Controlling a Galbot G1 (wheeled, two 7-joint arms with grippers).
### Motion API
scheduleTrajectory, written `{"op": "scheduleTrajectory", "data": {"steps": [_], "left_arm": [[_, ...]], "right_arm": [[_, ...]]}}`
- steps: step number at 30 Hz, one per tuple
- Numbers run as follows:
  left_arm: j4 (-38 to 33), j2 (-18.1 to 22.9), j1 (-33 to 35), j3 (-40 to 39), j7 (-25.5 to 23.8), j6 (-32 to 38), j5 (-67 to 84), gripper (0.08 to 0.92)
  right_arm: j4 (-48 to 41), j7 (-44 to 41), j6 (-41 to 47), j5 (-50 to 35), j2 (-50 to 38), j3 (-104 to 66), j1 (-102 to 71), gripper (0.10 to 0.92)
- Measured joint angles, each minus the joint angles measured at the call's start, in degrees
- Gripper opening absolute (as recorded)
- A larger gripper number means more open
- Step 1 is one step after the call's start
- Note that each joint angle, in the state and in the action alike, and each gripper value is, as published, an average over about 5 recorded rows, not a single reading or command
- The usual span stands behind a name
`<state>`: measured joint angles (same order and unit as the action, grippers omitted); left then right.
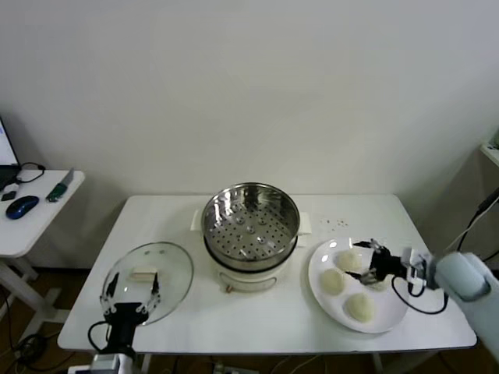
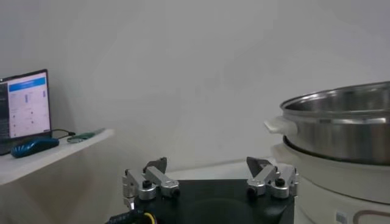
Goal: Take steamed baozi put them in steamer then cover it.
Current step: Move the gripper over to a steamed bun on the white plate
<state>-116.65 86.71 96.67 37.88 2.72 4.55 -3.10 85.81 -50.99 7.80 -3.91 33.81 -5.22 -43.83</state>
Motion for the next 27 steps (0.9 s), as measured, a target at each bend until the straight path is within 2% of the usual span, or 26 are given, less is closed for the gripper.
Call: {"op": "scheduleTrajectory", "data": {"steps": [8,14,27], "left_arm": [[-0.9,0.0,-0.7,-0.1,0.0,-1.3,0.1,0.823],[-1.5,-0.2,-0.8,0.4,0.0,-1.8,0.4,0.823],[-1.4,-0.9,-2.0,0.6,0.0,-2.6,0.3,0.823]], "right_arm": [[-9.7,-8.1,-0.6,0.6,-2.1,28.4,27.0,0.823],[-15.5,-10.9,-0.6,0.3,-0.6,45.5,39.7,0.823],[-25.0,-12.2,-0.7,0.4,6.3,59.6,49.6,0.823]]}}
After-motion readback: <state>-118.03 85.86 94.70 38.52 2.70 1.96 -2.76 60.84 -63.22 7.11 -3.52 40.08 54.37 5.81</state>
